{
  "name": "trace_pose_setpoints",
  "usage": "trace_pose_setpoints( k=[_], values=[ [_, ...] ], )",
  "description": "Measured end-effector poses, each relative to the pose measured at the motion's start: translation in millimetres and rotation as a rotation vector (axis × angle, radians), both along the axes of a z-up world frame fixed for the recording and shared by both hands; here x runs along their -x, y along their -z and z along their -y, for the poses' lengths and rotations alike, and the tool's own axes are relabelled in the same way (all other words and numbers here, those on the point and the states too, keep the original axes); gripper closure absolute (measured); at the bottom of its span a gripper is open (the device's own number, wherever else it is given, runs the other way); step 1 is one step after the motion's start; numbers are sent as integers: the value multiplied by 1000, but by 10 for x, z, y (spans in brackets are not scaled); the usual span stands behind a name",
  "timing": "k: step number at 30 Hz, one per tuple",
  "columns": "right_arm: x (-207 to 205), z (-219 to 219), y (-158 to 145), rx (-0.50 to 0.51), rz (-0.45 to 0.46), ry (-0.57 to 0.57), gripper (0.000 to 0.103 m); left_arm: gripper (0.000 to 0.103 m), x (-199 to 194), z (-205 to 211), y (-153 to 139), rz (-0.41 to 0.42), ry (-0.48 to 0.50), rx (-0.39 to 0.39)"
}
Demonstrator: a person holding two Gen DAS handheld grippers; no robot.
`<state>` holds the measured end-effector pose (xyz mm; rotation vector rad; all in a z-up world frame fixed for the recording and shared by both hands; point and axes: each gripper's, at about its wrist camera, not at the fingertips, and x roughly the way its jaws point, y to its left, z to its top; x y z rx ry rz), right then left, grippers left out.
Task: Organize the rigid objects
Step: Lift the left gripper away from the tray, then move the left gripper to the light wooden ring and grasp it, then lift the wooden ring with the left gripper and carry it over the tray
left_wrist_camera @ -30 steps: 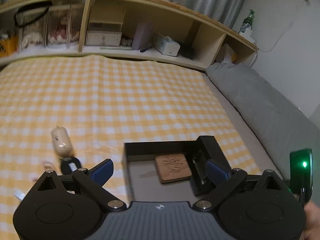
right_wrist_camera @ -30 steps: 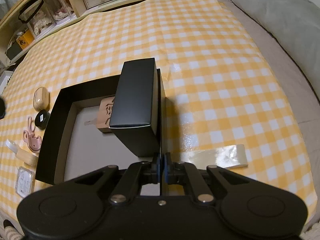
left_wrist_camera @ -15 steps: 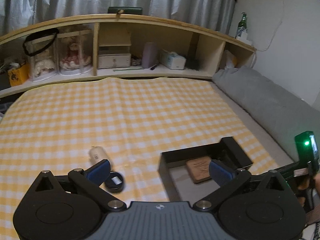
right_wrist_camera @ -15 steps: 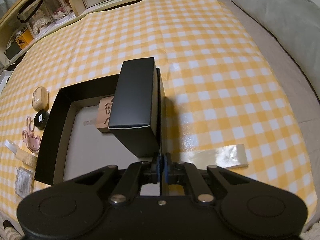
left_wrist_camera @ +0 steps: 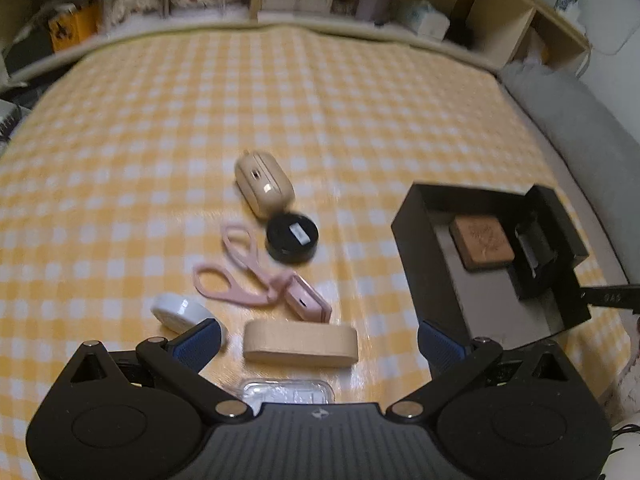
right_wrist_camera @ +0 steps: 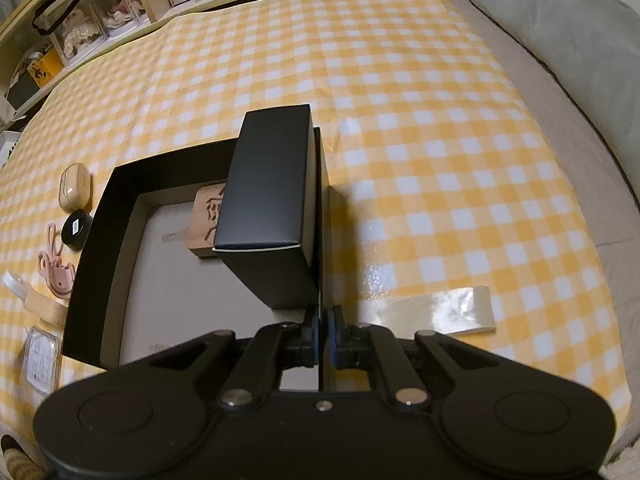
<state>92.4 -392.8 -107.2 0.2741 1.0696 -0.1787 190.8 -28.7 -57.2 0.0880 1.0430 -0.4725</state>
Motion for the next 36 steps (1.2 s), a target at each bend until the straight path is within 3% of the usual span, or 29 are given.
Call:
trace_pose_setpoints(
  k=[6, 13, 21, 25, 31, 36],
  values=[
    [-11, -7, 10, -2, 0, 1, 97, 0, -178, 88, 307, -119, -13, -13],
    [-26, -4, 29, -1, -8, -1, 97, 0, -291, 135, 555, -151, -27, -81],
    [-63, -19, 68, 6, -22, -8, 97, 1, -317, 200, 593, -132, -5, -82],
    [-65, -22, 70, 5, -22, -6, 97, 15, -368, 212, 688, -150, 8, -106],
    [-64, -22, 74, 4, -22, -6, 97, 15, -362, 228, 675, -169, -1, -113],
    [-68, -26, 81, 4, -24, -6, 97, 15, -289, 169, 485, -180, -49, -24]
  ],
)
